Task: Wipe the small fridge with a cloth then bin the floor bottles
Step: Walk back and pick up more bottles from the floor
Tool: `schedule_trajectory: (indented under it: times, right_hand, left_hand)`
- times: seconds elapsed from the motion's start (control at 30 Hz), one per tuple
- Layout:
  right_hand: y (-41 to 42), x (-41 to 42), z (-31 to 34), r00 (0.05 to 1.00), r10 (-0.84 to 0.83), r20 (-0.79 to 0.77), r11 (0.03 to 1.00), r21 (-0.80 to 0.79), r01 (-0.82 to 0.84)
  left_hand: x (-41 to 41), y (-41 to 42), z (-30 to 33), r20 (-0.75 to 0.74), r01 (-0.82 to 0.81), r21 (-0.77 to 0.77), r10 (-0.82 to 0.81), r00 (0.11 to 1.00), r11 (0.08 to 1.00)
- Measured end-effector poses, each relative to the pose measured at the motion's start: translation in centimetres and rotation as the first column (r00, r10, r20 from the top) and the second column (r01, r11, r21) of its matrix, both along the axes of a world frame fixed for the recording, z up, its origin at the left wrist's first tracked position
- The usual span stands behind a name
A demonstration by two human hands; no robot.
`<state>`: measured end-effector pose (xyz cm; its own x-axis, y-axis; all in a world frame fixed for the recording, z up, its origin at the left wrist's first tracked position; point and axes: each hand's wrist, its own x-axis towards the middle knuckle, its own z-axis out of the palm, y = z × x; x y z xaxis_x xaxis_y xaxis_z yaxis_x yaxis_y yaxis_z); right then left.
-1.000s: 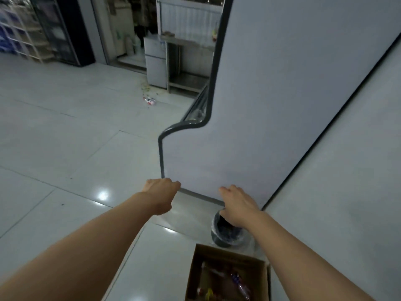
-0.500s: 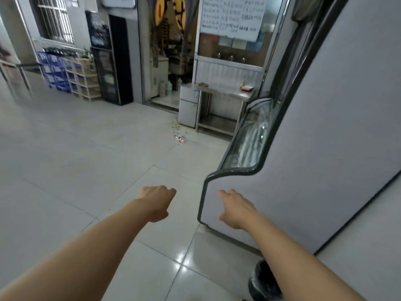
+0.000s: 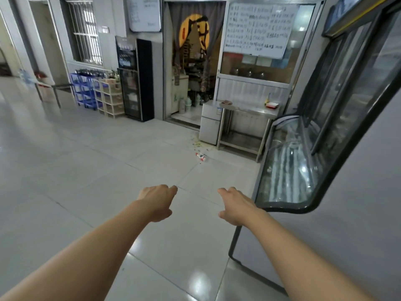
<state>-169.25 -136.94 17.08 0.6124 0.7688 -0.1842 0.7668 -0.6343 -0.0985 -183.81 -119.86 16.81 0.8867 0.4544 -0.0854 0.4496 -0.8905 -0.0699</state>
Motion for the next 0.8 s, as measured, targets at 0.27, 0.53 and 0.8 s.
schedule_trajectory:
  times: [0.27,0.53,0.8]
  right_hand:
    - [15.2,11.9,-0.6,1.000,0.017,-0.014,0.999,-0.029,-0.017]
    - [28.6,22.1,-0.3,0.999,0.039,-0.019,0.998,-0.040,-0.040]
    - [42.4,32.0,-1.5,0.999,-0.030,-0.019,0.998,-0.049,0.029]
  left_hand:
    - [10.6,13.6,0.0,-0.002,-0.037,0.001,0.037,0.999,0.999]
    - [20.1,26.0,0.0,-0.009,-0.059,-0.013,0.058,0.998,0.998]
    - [30.8,41.2,-1.2,-0.019,0.009,-0.028,-0.009,1.000,1.000]
